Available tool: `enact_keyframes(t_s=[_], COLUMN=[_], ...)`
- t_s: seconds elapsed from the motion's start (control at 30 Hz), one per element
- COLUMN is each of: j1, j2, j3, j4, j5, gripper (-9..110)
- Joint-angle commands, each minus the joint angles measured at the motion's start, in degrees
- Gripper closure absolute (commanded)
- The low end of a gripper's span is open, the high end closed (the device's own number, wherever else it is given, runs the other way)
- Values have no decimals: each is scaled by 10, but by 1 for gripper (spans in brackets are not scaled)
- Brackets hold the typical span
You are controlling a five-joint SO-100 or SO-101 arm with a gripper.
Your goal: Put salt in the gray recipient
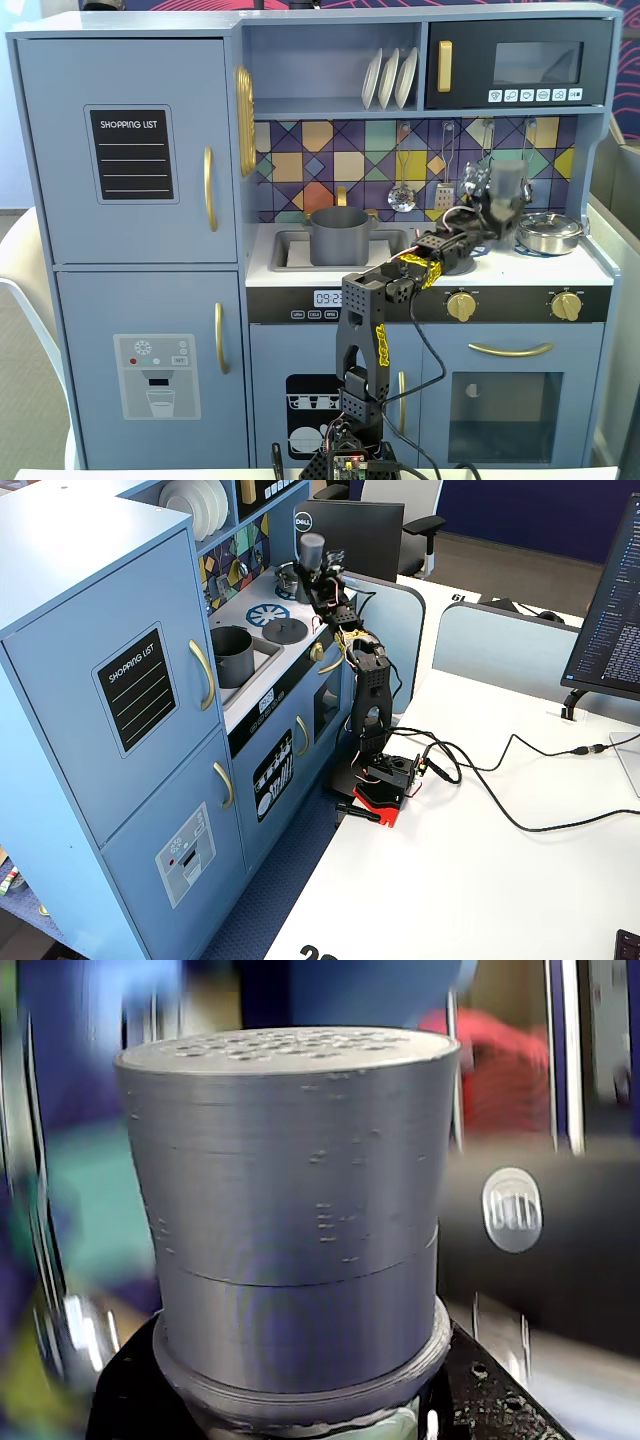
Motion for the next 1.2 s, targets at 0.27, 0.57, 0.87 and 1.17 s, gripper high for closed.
enact_keyframes(t_s=[0.27,0.57,0.87,1.17], j1=[-149,-400,-479,-519], j2=[226,250,158,179], j3=[-140,-112,-223,-185], j4=[345,543,635,478], j5=[427,799,1165,1267], gripper=[101,101,101,101])
